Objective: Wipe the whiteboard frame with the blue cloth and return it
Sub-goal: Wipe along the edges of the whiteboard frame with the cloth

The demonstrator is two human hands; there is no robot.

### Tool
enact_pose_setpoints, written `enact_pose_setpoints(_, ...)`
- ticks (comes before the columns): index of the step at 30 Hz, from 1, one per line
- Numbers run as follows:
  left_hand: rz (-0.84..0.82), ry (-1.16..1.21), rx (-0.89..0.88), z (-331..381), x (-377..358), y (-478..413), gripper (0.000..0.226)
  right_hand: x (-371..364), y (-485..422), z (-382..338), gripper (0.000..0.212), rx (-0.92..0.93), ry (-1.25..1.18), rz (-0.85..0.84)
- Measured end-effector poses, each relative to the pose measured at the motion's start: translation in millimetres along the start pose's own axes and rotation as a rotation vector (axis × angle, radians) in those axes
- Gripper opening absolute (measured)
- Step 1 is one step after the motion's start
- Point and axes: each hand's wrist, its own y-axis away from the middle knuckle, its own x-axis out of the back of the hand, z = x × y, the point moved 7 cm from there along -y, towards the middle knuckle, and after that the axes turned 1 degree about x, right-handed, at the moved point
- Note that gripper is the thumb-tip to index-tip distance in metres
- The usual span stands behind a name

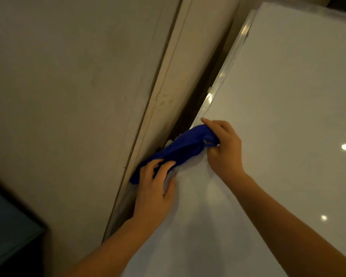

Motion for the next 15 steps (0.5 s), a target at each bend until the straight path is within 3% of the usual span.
enact_pose_setpoints(3, 0.045, 0.050, -0.026, 15.7, 5.3, -14.4, 0.053, 19.9, -26.5, 4.8, 0.056, -0.157, -0.192, -0.014)
enact_pose_setpoints(5, 0.109, -0.079, -0.101, 25.7, 9.1, -24.8, 0.059, 36.0, -40.4, 10.2, 0.051, -0.227, -0.309, 0.046)
enact_pose_setpoints(8, -0.027, -0.300, -0.003, 27.5, -5.9, -53.4, 0.063, 63.6, -66.2, 16.0, 0.050, -0.291, -0.489, 0.253)
enact_pose_setpoints(10, -0.070, -0.335, 0.032, 27.6, -11.8, -65.9, 0.052, 73.5, -80.0, 15.2, 0.054, -0.270, -0.305, 0.355)
enact_pose_setpoints(12, -0.064, -0.297, -0.056, 38.4, -13.3, -75.4, 0.042, 65.9, -81.9, 4.5, 0.050, -0.130, -0.076, 0.355)
enact_pose_setpoints(15, -0.109, -0.386, -0.201, 48.2, -22.6, -82.1, 0.034, 5.1, -62.3, -5.3, 0.043, 0.153, 0.278, 0.015)
